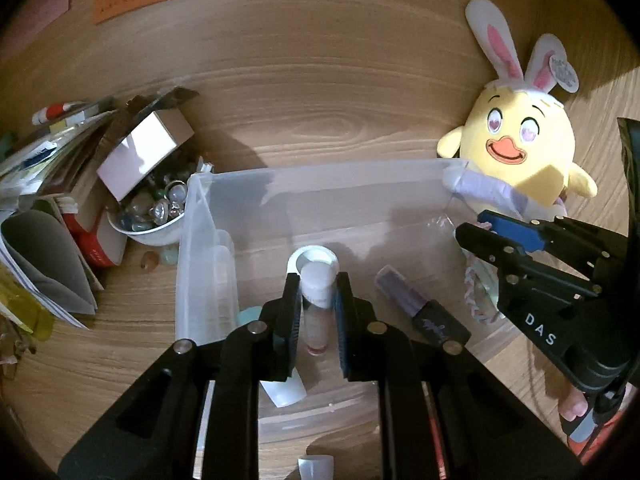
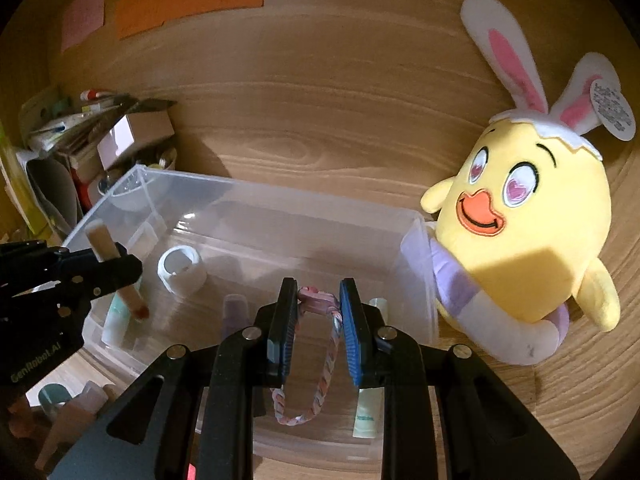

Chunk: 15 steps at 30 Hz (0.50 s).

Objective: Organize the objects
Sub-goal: 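Carry both items over the clear box and open the left gripper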

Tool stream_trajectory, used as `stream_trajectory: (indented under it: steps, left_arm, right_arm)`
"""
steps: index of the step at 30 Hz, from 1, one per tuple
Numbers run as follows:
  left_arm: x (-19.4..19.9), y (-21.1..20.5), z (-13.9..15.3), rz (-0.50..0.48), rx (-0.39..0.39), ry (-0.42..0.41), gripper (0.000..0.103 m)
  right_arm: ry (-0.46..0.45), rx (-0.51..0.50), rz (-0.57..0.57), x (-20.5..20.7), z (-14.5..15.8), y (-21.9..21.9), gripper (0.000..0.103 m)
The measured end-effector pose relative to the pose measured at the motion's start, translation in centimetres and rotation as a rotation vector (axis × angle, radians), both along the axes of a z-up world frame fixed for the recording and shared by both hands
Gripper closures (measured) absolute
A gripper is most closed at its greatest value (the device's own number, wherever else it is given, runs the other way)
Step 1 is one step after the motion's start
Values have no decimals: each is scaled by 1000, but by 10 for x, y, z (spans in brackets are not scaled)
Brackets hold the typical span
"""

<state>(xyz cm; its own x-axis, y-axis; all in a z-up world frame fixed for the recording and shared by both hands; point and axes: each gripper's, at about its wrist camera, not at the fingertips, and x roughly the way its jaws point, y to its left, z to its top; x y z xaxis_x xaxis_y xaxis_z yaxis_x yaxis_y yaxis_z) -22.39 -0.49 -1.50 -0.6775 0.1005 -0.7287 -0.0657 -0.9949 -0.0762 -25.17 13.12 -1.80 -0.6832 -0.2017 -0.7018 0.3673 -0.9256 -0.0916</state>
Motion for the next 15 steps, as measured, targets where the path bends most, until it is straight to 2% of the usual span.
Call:
stream_trajectory:
  steps: [4,6,8,10,15]
  left_arm:
    - [2,0,1,-8,10,-12,87]
    - [4,-2,3,-8,25,-18,80]
    - [8,-5,8,-5,37,-10,62]
    - [12,-8,15,-5,54,4,53]
    - [25,-11,26,-5,50,27,48]
  right_arm:
    - [-9,12,3,-2,-4,-2,83]
    - [-17,19,4,-3,-6,-3,83]
    - [-24,28,5,-4,-9,-5,83]
    - [-28,36,4,-4,-11,-6,83]
    - [-46,57,-4,-7,-16,-7,83]
